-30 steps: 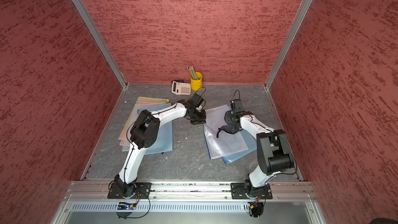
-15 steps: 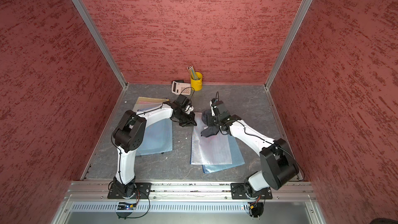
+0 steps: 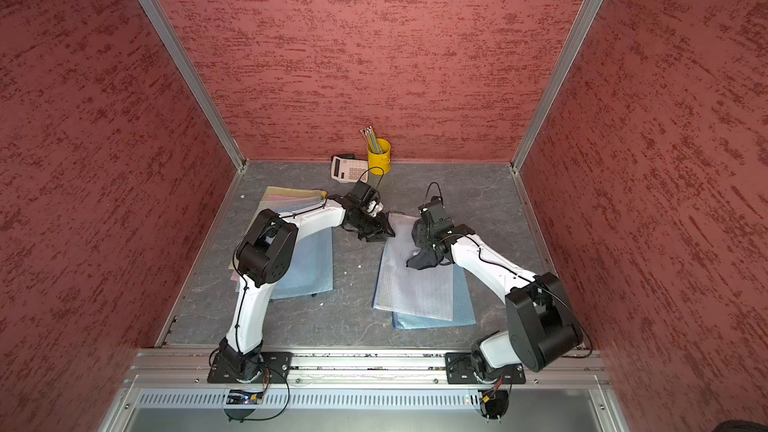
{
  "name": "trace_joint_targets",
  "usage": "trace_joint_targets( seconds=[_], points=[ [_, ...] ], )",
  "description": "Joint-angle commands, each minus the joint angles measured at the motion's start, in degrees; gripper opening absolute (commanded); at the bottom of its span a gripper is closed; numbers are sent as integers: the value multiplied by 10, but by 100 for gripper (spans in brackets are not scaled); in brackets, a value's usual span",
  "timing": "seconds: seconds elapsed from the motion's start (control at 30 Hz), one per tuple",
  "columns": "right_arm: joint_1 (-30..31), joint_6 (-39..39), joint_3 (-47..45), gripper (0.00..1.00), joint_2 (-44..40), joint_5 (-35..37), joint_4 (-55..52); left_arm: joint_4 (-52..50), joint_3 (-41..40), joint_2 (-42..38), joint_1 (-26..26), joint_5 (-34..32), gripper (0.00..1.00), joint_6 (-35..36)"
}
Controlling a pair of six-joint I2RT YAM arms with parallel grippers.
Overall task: Wipe the document bag
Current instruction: Adjust the document bag at the center of the board, then move the document bag.
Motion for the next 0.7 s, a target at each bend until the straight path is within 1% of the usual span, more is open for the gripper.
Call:
trace_joint_targets(
  seconds=[0.0,0.17,0.2,0.33,0.37,0.5,0.53,0.67],
  points=[
    [-6,7,-7,0,0,30,-3,-11,-28,-24,5,-20,50,16],
    [-17,-12,-1,0,1,18,4,-27,-41,-23,-1,-28,54,38],
    [-17,-14,0,0,20,13,7,-27,-39,-21,-4,-28,54,43],
    [-19,-14,-13,0,44,-5,29,-26,-23,-14,-18,-10,54,51],
    [-18,-13,-18,0,49,-10,36,-25,-20,-14,-22,-9,53,54],
    [-19,-14,-27,0,75,-18,50,-35,-19,-21,-33,-5,40,67],
    [-18,-14,-29,0,78,-19,56,-38,-24,-25,-33,-6,39,69],
    [-20,-10,-33,0,92,-28,70,-35,-49,-47,-33,-6,31,74]
  ],
)
